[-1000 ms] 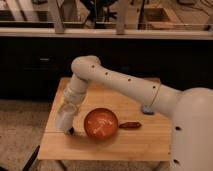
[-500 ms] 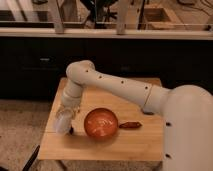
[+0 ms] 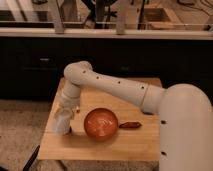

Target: Place the ceramic cup over the eraser

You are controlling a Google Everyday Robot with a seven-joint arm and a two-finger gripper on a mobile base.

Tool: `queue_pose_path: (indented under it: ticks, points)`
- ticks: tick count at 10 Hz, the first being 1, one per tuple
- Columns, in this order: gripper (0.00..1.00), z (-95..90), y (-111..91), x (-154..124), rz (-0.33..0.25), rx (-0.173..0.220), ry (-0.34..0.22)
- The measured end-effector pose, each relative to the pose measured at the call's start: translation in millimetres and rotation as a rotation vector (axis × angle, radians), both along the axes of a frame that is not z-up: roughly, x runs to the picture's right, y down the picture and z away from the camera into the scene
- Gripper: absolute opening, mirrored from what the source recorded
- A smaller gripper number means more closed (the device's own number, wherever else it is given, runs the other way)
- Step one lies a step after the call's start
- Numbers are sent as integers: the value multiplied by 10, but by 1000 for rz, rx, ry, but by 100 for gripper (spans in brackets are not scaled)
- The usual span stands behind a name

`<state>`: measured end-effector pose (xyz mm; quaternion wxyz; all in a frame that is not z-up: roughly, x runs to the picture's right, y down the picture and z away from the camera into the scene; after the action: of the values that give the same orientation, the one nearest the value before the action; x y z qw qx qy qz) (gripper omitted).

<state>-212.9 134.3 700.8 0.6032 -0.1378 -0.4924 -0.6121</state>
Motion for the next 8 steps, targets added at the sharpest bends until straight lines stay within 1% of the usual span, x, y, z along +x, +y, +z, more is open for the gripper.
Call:
queue_pose_path:
  ticks: [3,5,8]
  points:
    - [0,33,1,-34,-15,6,-7]
    - [6,42,8,-61,-26,9,-12]
    - [6,69,10,-81,-39,14,-17]
